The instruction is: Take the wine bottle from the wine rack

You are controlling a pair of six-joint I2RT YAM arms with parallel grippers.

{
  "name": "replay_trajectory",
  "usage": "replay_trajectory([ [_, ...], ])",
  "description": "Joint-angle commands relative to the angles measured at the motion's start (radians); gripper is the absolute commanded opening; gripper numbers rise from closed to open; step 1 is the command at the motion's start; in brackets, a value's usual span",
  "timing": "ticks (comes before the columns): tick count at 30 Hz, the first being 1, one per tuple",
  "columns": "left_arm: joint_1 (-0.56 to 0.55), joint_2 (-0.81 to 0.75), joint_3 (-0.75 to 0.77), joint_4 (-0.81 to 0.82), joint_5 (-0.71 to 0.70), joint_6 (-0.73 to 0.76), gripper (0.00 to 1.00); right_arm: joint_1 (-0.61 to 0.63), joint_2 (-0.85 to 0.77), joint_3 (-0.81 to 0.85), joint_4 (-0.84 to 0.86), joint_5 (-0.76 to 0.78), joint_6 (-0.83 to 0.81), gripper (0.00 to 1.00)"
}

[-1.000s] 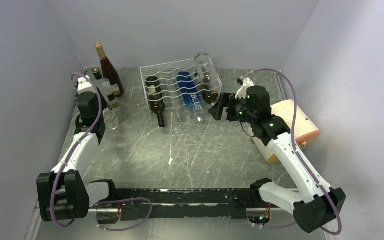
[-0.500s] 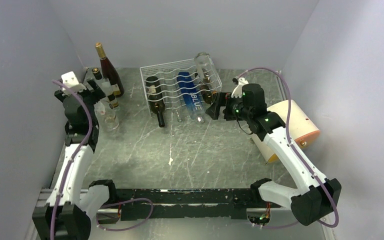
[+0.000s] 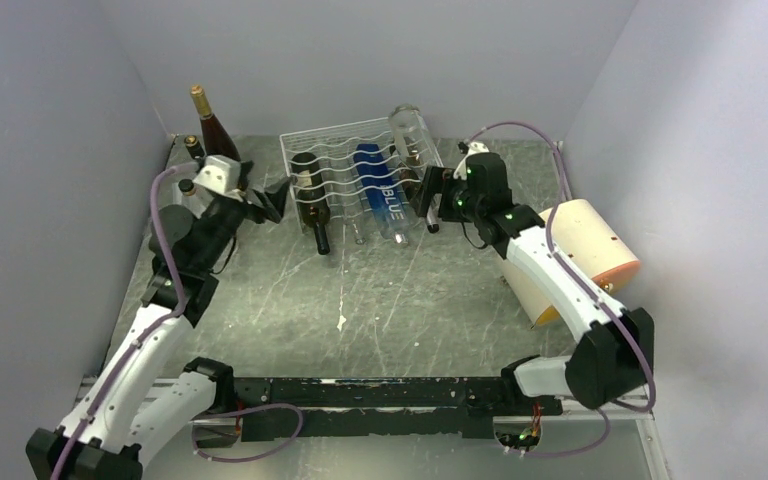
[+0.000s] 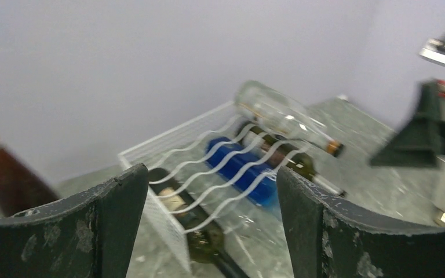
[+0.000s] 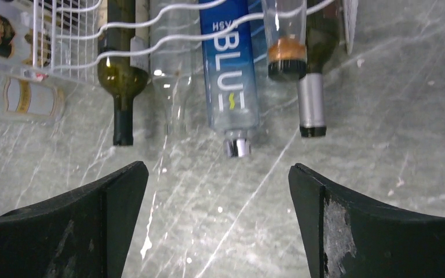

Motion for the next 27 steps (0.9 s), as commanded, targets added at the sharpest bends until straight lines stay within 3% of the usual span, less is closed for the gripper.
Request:
replay_trajectory([
  [1,-0.074,0.047,0.047,0.021,0.191,-0.026,0.84,-0.027,0.087,0.062,0.165,-0.017,0.002,0.98],
  [7,-0.151,0.085,0.050,0.031,0.245,-0.049,0.84,-0.093,0.232,0.124,0.264,-0.050,0.044,0.98],
  [12,-0.187,0.081,0.053,0.021,0.233,-0.036,0.84,-0.145,0.363,0.191,0.244,-0.111,0.041,0.96],
  [16,-0.208,0.069,0.044,0.026,0.211,-0.025,0.85,-0.155,0.427,0.209,0.290,-0.206,0.043,0.85],
  [27,-0.220,0.087,0.044,0.015,0.188,-0.004,0.84,-0.159,0.531,0.250,0.341,-0.257,0.052,0.52],
])
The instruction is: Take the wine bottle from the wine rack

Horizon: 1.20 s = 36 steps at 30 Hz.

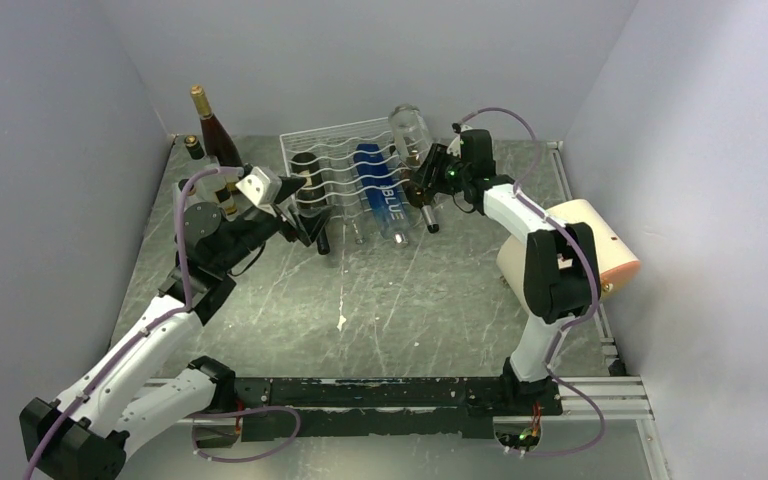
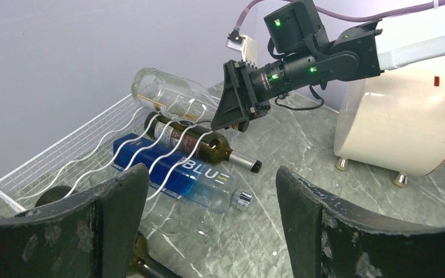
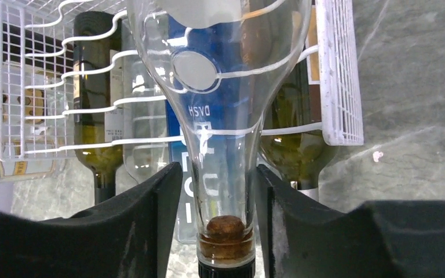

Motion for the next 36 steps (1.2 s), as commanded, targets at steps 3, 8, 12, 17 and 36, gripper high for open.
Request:
replay_trajectory([
  [3,-0.011,0.012,0.031,0.014,-0.013,0.021,0.83,-0.010,0.027,0.023,0.073,-0.040,0.015,0.43],
  [8,-0.011,0.022,0.035,0.004,-0.019,0.031,0.82,-0.022,0.025,0.007,0.121,-0.104,0.067,0.25],
  [12,-0.011,0.029,0.030,0.003,-0.036,0.042,0.82,-0.032,-0.040,-0.024,0.194,-0.182,0.143,0.11],
  [17,-0.011,0.057,0.036,-0.002,-0.029,0.042,0.82,-0.038,-0.110,-0.082,0.327,-0.294,0.280,0.00],
  [36,-0.012,0.139,0.048,-0.019,-0.029,0.054,0.80,-0.039,-0.211,-0.351,0.861,-0.532,0.715,0.00],
])
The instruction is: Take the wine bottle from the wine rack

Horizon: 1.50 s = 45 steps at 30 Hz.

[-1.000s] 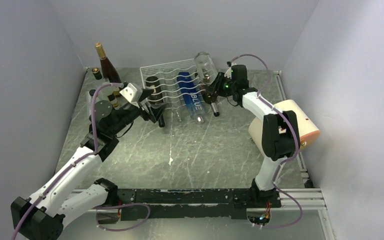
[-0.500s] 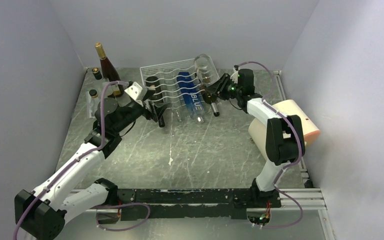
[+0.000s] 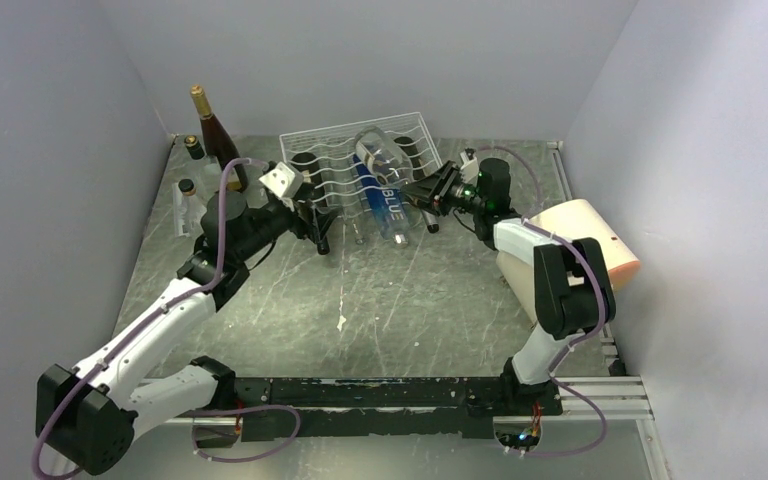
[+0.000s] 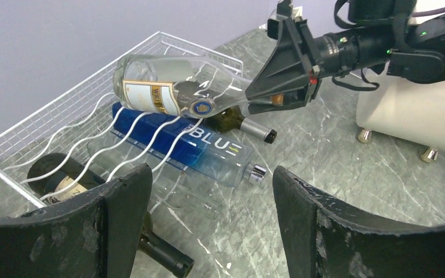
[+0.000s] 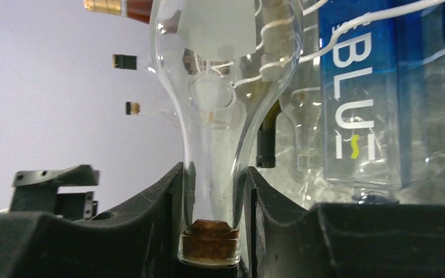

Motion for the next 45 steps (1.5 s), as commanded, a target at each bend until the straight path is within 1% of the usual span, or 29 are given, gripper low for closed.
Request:
replay_trajectory([
  [1,-0.008,0.018,0.044,0.003,0.002,0.009,0.79,0.000,-0.116,-0.008,0.320,-0.097,0.094,0.00],
  [6,-0.012,0.041,0.045,0.010,0.018,0.004,0.79,0.000,-0.151,-0.035,0.271,-0.103,0.104,0.00],
  [9,-0.018,0.055,0.052,0.003,0.030,0.000,0.78,0.000,-0.173,-0.049,0.275,-0.121,0.149,0.00],
  [13,-0.029,0.079,0.073,-0.026,0.041,0.001,0.76,0.000,-0.209,-0.072,0.229,-0.142,0.184,0.00],
  [17,-0.038,0.095,0.086,-0.040,0.051,0.007,0.75,0.000,-0.284,-0.122,0.215,-0.156,0.213,0.00],
  [19,-0.041,0.096,0.090,-0.044,0.053,0.006,0.74,0.000,-0.333,-0.138,0.170,-0.155,0.202,0.00],
  [24,-0.054,0.090,0.097,-0.047,0.070,0.005,0.72,0.000,-0.453,-0.165,-0.004,-0.154,0.125,0.00],
  [27,-0.077,0.087,0.106,-0.054,0.115,0.029,0.70,0.000,-0.503,-0.191,-0.106,-0.184,0.086,0.00],
  [30,-0.125,0.077,0.088,-0.033,0.171,0.076,0.71,0.000,-0.560,-0.210,-0.242,-0.215,0.015,0.00],
  [33,-0.196,0.075,0.071,-0.025,0.169,0.122,0.73,0.000,-0.613,-0.202,-0.428,-0.222,-0.101,0.00],
  [37,-0.307,0.111,0.094,-0.075,0.141,0.178,0.73,-0.001,-0.643,-0.196,-0.646,-0.249,-0.264,0.00],
  [40,-0.386,0.159,0.100,-0.099,0.129,0.225,0.75,0.000,-0.634,-0.194,-0.774,-0.256,-0.387,0.00],
  [45,-0.507,0.288,0.155,-0.155,0.036,0.288,0.72,0.002,-0.602,-0.195,-0.918,-0.280,-0.540,0.00],
])
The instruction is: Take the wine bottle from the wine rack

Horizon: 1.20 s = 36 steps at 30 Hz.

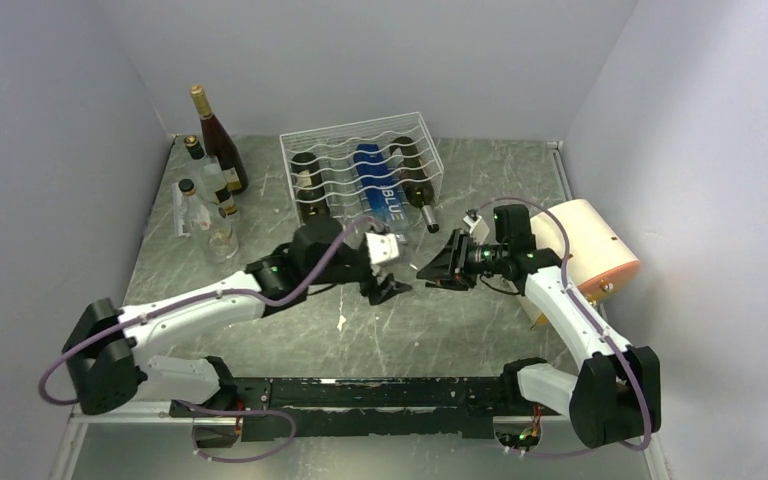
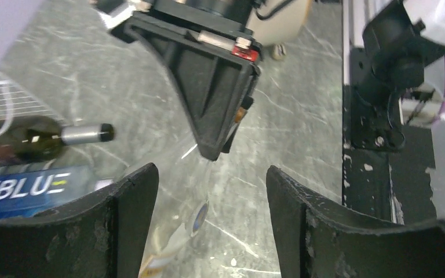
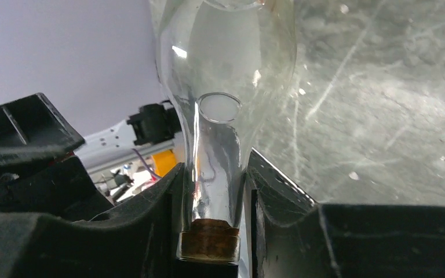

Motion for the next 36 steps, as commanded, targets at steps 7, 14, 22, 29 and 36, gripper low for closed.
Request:
replay_trajectory([
  [7,-0.134,0.208,0.060,0.064,-0.197,0.133,0.77,0.003,0.016,0.066,-0.152,-0.151,-0.344,0.00],
  [14,-0.171,0.329,0.112,0.106,-0.142,0.185,0.79,0.005,0.010,0.076,-0.191,-0.156,-0.400,0.00],
  [22,-0.179,0.447,0.143,0.152,-0.150,0.196,0.78,0.010,-0.020,0.076,-0.194,-0.168,-0.409,0.13],
  [29,-0.179,0.441,0.090,0.198,-0.227,0.143,0.68,0.011,-0.045,0.103,-0.205,-0.160,-0.409,0.33],
  [36,-0.179,0.378,0.016,0.227,-0.269,0.077,0.45,0.010,-0.062,0.125,-0.140,-0.190,-0.363,0.55],
])
